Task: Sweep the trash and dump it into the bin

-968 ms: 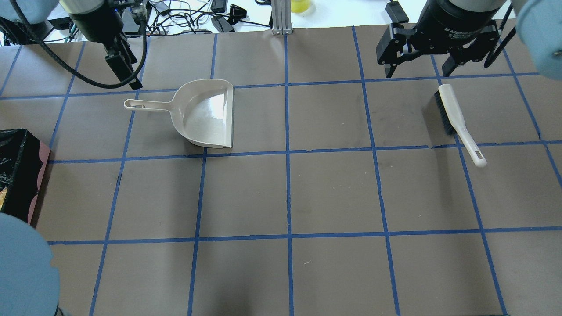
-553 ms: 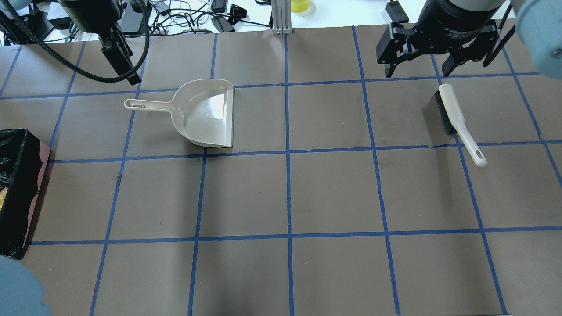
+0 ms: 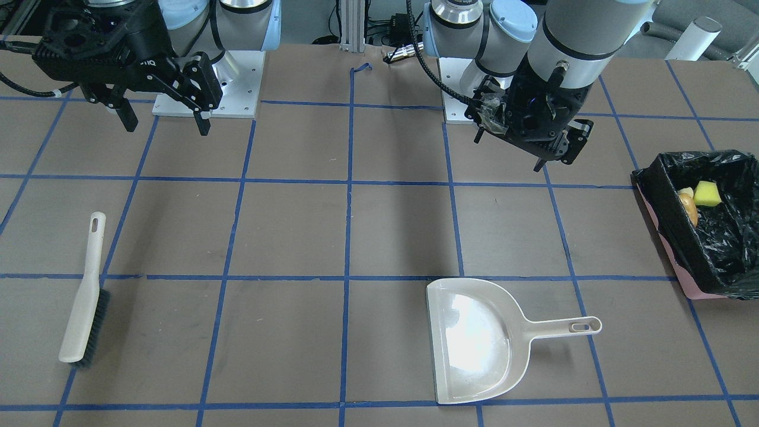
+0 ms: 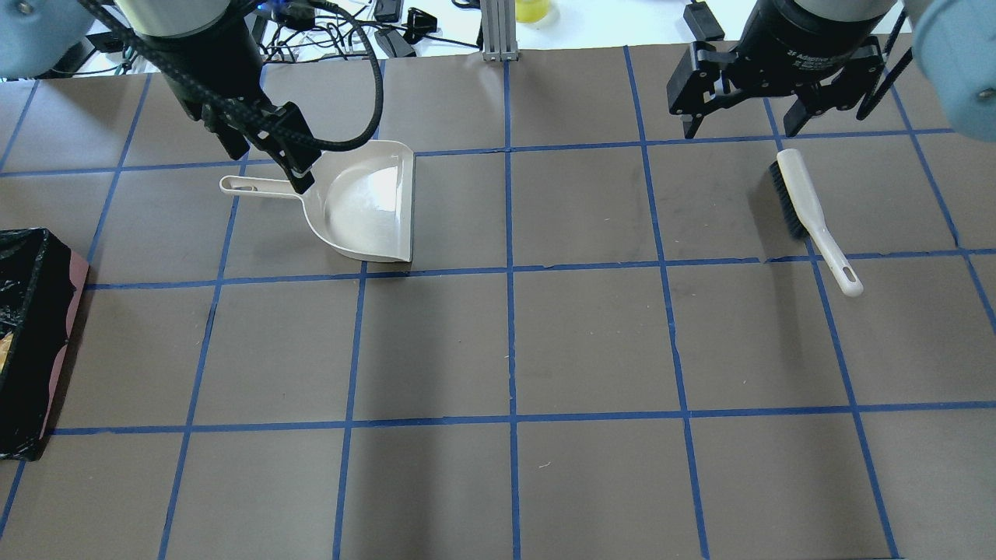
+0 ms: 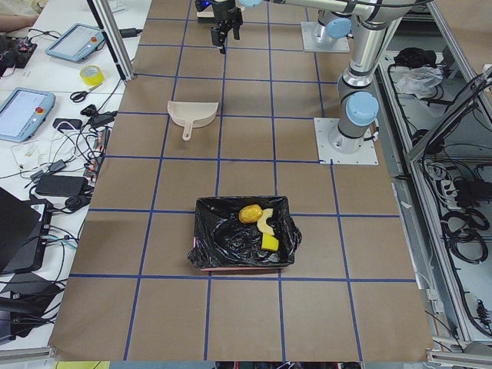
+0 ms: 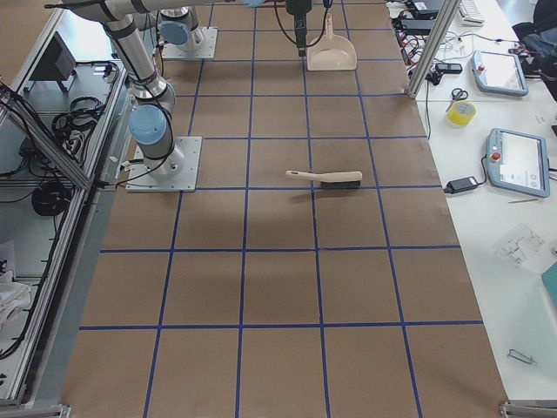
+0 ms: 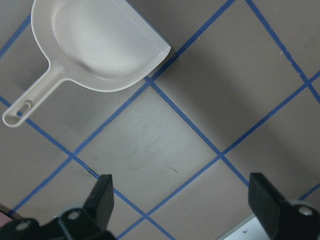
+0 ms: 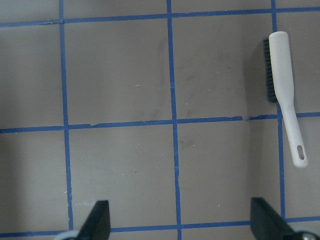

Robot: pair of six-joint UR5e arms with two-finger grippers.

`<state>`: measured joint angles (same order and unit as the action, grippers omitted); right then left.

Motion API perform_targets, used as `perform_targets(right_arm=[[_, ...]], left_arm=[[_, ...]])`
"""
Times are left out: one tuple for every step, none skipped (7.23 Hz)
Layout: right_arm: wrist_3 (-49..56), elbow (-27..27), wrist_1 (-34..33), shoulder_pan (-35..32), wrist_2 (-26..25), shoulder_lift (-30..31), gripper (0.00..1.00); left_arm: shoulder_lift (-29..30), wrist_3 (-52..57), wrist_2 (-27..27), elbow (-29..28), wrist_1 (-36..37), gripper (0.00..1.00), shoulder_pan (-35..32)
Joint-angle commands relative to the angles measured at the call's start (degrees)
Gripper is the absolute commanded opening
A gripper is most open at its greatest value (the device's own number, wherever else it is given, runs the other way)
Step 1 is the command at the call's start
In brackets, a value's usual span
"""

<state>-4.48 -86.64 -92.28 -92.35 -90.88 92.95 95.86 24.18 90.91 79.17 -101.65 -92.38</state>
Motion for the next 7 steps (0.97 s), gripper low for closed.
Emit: perform_targets(right_arm=[[0.0,0.07,0.0,-0.03,0.0,0.12,1.0],[0.0,-0.02,0.0,-0.03,0.0,0.13,1.0],[0.0,-0.02,0.0,-0.03,0.0,0.13,1.0],[0.0,-0.02,0.0,-0.03,0.0,0.13,1.0],[0.0,-0.02,0.09,-0.03,0.0,0.13,1.0],[0.0,-0.02,0.09,-0.03,0.09,0.21,1.0],[0.0,-0.02,0.09,-0.03,0.09,0.21,1.0]], left_arm=[[-1.54,-9.65,-0.81,1.33,0.05,0.97,-0.08],[-2.16,-14.2,-1.6,1.6,-0.03,0.97,-0.08],[-2.34,-14.5,-1.09,2.03,-0.03,0.97,-0.08],[-2.78,-14.42,-1.0,2.3,-0.03,0.97,0.1],[-2.95,-16.33,-1.08,2.21,0.31,0.97,0.1],[-2.87,-17.57,-1.08,2.3,2.58,0.97,0.27],[-2.96,-17.76,-1.17,2.21,3.3,0.97,0.71]])
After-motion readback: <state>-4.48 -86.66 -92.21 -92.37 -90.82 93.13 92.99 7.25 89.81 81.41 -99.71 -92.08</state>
